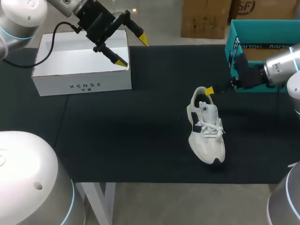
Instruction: Take the shoe out of the shoebox, open the shoe tongue, remove and reinsert the insole, then place the shoe into the shoebox
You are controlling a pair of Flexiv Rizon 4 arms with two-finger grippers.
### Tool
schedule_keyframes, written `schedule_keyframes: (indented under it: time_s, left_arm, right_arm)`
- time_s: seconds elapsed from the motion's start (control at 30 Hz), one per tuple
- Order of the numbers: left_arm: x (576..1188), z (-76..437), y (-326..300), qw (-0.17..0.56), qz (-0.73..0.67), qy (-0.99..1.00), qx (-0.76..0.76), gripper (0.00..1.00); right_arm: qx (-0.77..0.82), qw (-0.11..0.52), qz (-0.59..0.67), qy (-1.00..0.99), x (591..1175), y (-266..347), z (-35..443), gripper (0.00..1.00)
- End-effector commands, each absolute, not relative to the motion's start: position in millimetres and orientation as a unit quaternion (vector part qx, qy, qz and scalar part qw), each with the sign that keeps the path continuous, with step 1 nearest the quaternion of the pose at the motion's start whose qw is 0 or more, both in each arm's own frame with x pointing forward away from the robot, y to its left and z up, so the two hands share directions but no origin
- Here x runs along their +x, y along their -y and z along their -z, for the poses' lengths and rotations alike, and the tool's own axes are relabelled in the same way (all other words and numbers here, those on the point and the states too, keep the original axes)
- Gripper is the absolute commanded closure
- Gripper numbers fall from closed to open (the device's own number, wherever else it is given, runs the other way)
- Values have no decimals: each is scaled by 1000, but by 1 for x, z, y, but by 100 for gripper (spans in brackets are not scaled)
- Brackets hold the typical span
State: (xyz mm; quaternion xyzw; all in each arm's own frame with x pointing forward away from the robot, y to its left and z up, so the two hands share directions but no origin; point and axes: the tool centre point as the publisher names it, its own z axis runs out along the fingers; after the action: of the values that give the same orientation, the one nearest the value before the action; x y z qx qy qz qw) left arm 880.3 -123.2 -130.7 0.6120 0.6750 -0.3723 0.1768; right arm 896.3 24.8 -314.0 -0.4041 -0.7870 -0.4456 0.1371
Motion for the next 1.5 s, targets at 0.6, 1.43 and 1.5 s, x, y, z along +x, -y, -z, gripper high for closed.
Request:
schedule_keyframes:
  time_s: [0.6,1.43,1.5]
  left_arm:
    - [881,130,123,175,371,-675,613,0]
    - [881,130,123,175,371,-675,613,0]
    - [881,130,123,175,371,-675,613,0]
  right_arm:
    - [-505,81,247,823,859,-30,253,0]
    - [-635,-56,101,763,821,-37,266,0]
    - [-635,-51,100,764,821,-37,270,0]
